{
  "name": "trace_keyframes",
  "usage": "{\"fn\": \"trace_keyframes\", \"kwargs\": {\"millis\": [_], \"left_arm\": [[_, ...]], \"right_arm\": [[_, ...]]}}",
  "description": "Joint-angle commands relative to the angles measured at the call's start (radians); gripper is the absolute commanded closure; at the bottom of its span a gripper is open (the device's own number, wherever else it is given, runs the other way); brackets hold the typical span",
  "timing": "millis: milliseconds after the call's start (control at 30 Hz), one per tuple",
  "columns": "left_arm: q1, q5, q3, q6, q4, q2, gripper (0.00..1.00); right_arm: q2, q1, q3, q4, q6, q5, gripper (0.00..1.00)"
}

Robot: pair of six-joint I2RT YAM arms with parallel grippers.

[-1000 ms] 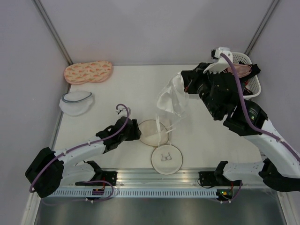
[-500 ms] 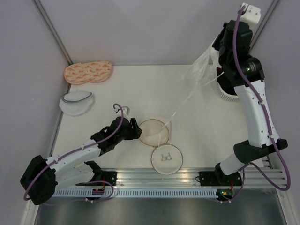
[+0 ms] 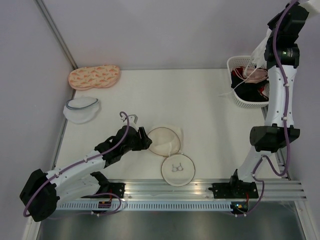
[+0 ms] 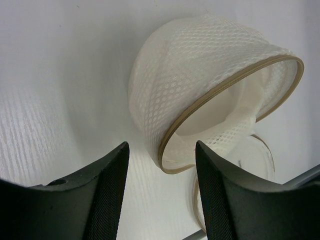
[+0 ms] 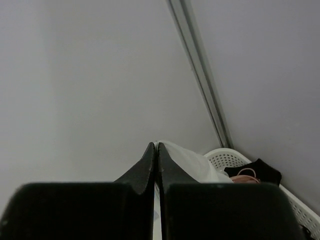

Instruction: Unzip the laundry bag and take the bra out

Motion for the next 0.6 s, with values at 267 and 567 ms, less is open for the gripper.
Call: {"fn": "trace_keyframes", "kwargs": {"millis": [267,567], "left_arm": [[-0.003,0.024,-0.069,-0.066,-0.01,-0.068,0.39],[-0.002,0.037,-0.115,-0.099,0.004,-0.069,0.39]], "right_arm": [[0.173,-0.162,0.162,0.335,0.168,-0.088,1.0],[0.173,-0.202,0.139,0.507,0.273,-0.131,0.99]]}}
